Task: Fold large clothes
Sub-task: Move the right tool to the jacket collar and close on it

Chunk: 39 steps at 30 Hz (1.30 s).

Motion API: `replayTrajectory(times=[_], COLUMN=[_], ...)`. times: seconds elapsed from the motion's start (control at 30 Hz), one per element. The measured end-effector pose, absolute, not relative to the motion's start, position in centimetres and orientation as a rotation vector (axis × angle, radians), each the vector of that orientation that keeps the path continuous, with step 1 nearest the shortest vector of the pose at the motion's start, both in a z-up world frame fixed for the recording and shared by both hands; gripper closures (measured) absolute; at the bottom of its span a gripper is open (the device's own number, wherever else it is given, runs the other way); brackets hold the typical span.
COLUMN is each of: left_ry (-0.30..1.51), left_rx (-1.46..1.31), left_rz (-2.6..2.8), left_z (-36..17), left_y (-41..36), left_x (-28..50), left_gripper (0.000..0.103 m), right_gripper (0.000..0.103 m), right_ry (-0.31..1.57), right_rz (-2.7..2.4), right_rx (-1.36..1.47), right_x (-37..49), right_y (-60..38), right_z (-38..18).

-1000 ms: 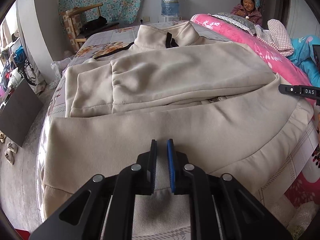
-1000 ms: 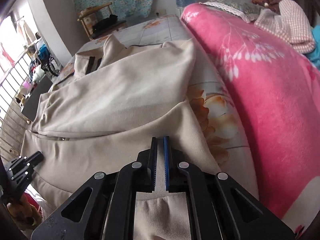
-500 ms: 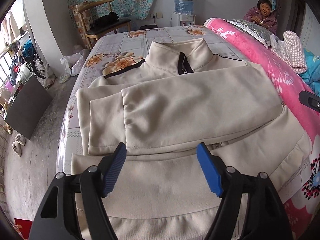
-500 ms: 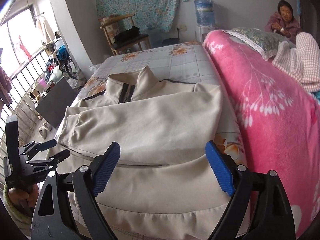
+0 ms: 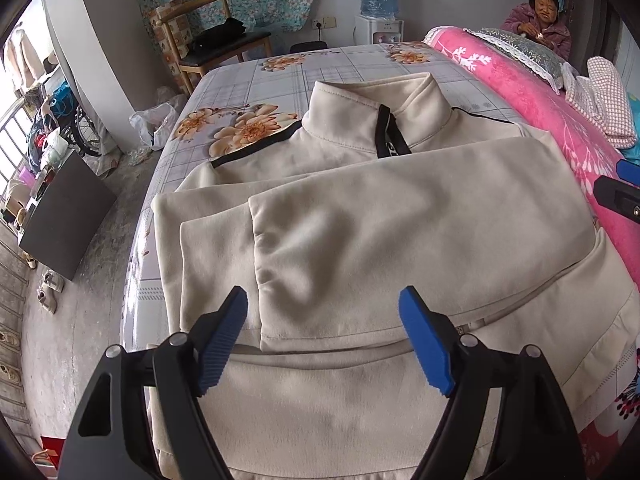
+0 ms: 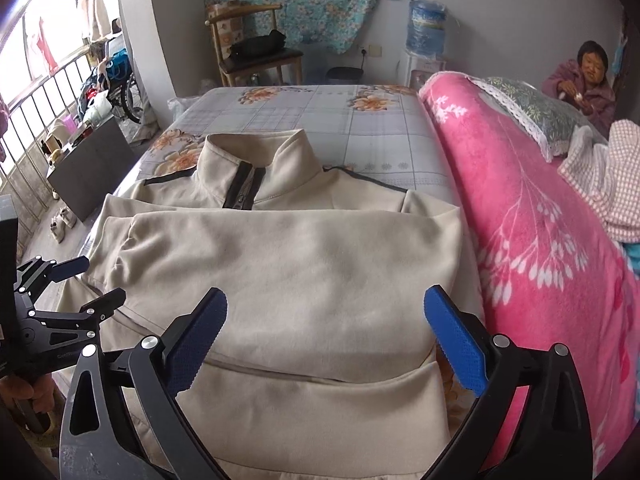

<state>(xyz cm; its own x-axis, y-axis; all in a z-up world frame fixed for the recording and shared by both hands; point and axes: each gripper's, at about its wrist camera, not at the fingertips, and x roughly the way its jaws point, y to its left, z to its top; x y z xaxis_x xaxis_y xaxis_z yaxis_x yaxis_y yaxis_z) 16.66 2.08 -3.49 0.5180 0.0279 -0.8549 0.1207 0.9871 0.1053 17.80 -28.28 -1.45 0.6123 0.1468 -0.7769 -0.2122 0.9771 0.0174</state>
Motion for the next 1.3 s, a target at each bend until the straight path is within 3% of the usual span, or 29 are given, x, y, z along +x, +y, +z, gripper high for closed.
replayTrajectory(times=[0.57, 0.83, 1.0, 1.13, 1.3], left_ry=[1.023, 1.033, 1.057, 1.072, 1.084], left_rx=[0.202, 0.202, 0.192, 0.186, 0.174], left_rz=[-0.012, 0.010, 0.018, 0.017, 0.015], left_z=[-3.8, -4.5, -5.5, -6.3, -7.0], left_y=[2.9, 3.1, 3.3, 3.4, 3.5], left_x=[22.0, 24.3, 25.1, 25.5, 25.7], left_gripper=[0.027, 0.027, 0.027, 0.027, 0.027], right_gripper=[0.008, 0.009, 0.031, 0.044, 0.068], right_ry=[0.818, 1.105, 1.249, 1.317, 1.349], right_rz=[0.285, 0.490, 0.542, 0.533, 0.574], right_rx=[-0.145, 0.154, 0.291, 0.280, 0.274], right_x=[27.3, 39.5, 44.8, 46.8, 46.7], right_y=[-26.7, -25.6, -24.1, -22.8, -21.9], right_z=[0.9, -3.0, -6.2, -8.2, -9.0])
